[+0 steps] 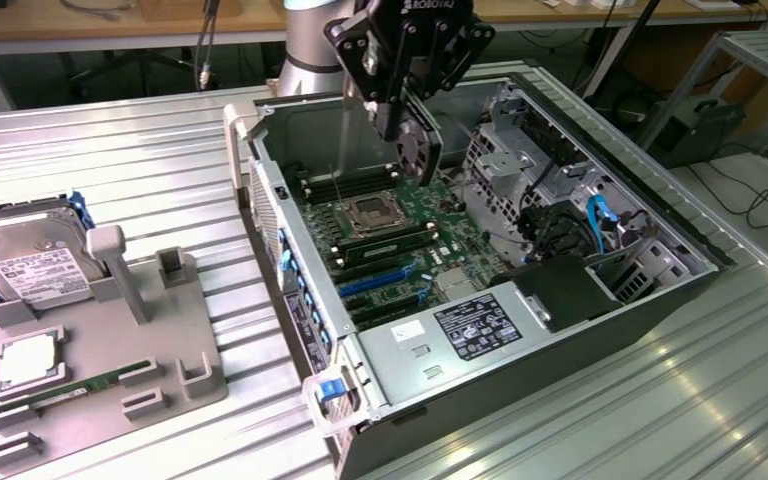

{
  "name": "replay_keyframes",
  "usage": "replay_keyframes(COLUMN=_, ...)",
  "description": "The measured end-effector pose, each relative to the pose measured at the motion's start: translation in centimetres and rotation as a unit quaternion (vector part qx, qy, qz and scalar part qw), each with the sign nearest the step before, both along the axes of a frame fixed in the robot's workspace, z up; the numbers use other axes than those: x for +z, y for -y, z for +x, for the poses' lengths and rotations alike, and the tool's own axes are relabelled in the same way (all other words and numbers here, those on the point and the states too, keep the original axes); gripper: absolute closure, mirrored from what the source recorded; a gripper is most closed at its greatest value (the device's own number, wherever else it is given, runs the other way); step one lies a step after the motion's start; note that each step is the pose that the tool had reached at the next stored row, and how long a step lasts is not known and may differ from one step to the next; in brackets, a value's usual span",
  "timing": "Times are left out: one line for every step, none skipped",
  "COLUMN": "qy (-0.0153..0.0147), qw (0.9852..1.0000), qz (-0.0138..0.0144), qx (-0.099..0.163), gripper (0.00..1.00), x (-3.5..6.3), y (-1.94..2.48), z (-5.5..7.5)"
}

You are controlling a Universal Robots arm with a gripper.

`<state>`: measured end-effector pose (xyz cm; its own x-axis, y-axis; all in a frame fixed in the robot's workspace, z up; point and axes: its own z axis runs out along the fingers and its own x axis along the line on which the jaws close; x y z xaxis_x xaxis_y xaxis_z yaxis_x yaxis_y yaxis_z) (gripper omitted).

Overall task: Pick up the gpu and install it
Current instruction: 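Pick up the gpu and move the gpu toward the slot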

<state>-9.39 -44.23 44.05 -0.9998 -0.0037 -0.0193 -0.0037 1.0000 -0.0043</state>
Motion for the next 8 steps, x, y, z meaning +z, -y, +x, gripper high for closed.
replay_keyframes(qy=0.0, qw=1.0, qz=0.0, qx=0.0, gripper=0.73, x=0.0, y=0.0, z=0.2)
replay_keyframes(qy=0.0, qw=1.0, qz=0.0, qx=0.0, gripper=0.73, x=0.0, y=0.0, z=0.4)
replay_keyframes(qy=0.0, qw=1.0, qz=0.0, qx=0.0, gripper=0.73, x=0.0, y=0.0, z=0.6)
replay_keyframes(qy=0.0, qw=1.0, qz=0.0, qx=0.0, gripper=0.73, x=0.0, y=0.0, z=0.8)
replay_keyframes(qy=0.0, qw=1.0, qz=0.0, qx=0.0, gripper=0.73, x=0.0, y=0.0, z=1.0)
replay_keyframes(qy=0.0, qw=1.0, qz=0.0, qx=0.0, gripper=0.73, x=0.0, y=0.0, z=1.1)
replay_keyframes(qy=0.0, qw=1.0, qz=0.0, qx=0.0, gripper=0.73, x=0.0, y=0.0, z=1.3)
replay_keyframes(qy=0.0, qw=1.0, qz=0.0, qx=0.0, gripper=0.73, x=0.0, y=0.0, z=1.5)
